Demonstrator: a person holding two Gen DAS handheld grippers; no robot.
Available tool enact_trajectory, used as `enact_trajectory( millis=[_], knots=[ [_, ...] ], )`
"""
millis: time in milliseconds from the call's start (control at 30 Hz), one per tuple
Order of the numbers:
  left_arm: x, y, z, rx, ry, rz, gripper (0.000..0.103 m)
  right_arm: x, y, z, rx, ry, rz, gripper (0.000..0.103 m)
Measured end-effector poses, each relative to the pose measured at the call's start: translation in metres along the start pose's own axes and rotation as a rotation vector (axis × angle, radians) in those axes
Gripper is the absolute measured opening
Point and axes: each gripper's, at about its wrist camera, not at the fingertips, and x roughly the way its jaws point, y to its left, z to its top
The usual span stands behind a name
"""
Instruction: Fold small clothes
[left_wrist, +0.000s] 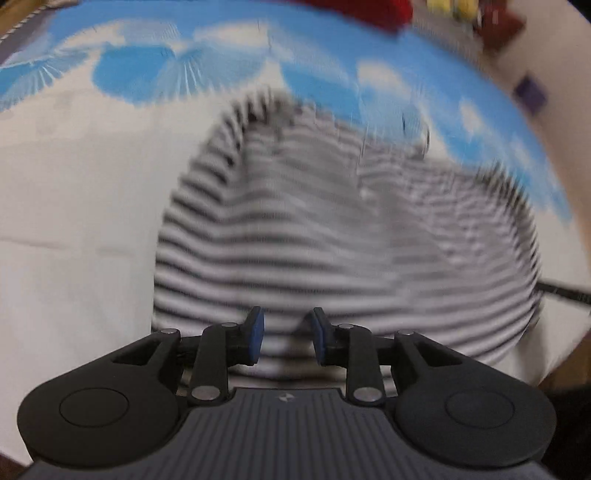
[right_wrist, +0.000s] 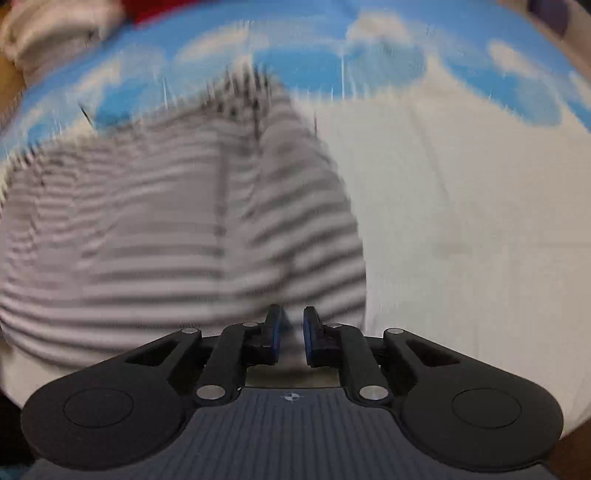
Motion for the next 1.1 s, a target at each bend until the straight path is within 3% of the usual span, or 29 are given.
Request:
enact_trajectory(
  millis=[100,200,267,333,500,633,833,1000,1100],
  knots=[
    [0.004,0.001,0.008,-0.037,-0.003,-0.003,0.030,-0.018,0.008,0.011,0.021,-0.123,0.123,0.014],
    [0.026,0.002,0.009,-0.014,0.085,0.077,0.030,-0.013,0.027,0.020,-0.038,-0.134,0.188,0.023],
    [0.034,0.005,0.003,0.013,0.134,0.129,0.031,0.007,0.041,0.021,-0.101,-0.054,0.133,0.026],
    [0.028,0.006,0.006,0.009,0.099,0.114,0.031,0.026,0.047,0.018,-0.156,0.031,0.025,0.026],
    [-0.012,0.008,0.001,-0.032,-0.028,0.038,0.031,0.001,0.044,0.029,-0.102,-0.072,0.057,0.026],
    [-0.029,0.013,-0.017,-0.136,-0.053,-0.016,0.031,-0.029,0.031,0.027,-0.078,-0.183,0.042,0.027],
    [-0.033,0.031,-0.048,-0.256,-0.060,-0.007,0.032,-0.089,0.000,0.011,-0.004,-0.347,0.040,0.033],
    [-0.029,0.065,-0.059,-0.490,-0.043,-0.029,0.032,-0.103,-0.020,-0.012,0.159,-0.340,0.098,0.035],
    [-0.017,0.076,-0.059,-0.578,-0.003,-0.053,0.040,-0.105,-0.022,-0.019,0.191,-0.342,0.117,0.035]
  ],
)
